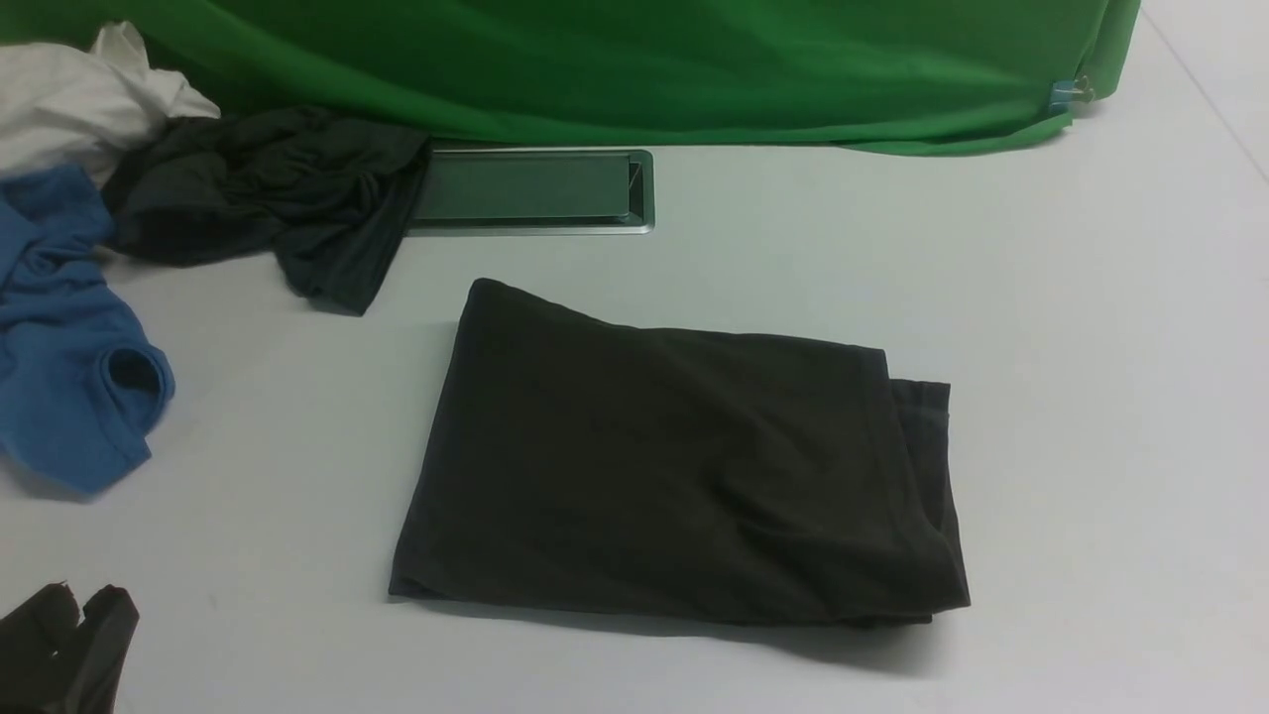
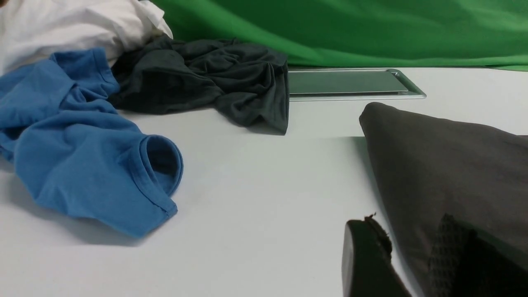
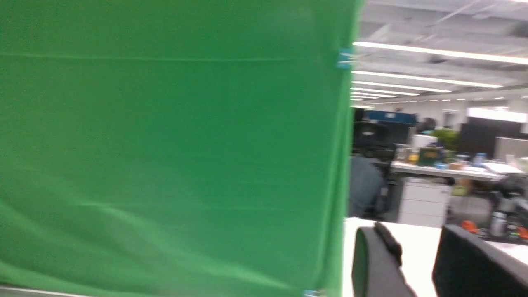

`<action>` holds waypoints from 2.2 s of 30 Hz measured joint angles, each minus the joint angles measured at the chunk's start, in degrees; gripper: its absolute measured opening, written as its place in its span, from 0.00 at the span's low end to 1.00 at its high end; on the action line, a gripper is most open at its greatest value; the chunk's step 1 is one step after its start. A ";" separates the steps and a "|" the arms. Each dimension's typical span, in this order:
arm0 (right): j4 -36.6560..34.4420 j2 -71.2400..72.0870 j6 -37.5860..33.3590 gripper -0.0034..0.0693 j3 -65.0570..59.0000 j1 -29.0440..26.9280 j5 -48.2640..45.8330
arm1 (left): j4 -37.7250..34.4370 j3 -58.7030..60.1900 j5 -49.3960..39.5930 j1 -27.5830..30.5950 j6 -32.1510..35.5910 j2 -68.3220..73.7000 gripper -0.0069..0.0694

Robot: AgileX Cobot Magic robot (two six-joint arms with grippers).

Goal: Fold a long-sleeved shirt on a white desktop.

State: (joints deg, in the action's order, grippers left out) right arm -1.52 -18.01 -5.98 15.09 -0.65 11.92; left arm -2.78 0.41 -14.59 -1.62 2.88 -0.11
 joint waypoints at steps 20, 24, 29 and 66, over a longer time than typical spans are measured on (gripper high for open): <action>0.00 17.30 10.47 0.38 -15.50 -6.66 -25.64 | 0.00 0.00 0.16 0.00 0.00 -0.06 0.41; 0.00 17.82 11.30 0.38 -15.50 -6.95 -25.53 | 0.00 0.00 0.16 0.00 0.00 -0.06 0.41; 0.00 17.82 11.49 0.38 -15.50 -7.00 -25.53 | 0.00 0.00 0.22 0.00 0.00 -0.06 0.41; 0.00 17.82 11.88 0.91 -15.50 -7.05 -25.81 | 0.00 0.00 0.22 0.00 1.25 -0.06 0.11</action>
State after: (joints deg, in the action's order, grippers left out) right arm -1.52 -0.18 5.90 -0.41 -7.70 -13.89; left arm -2.78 0.41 -14.37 -1.62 4.13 -0.16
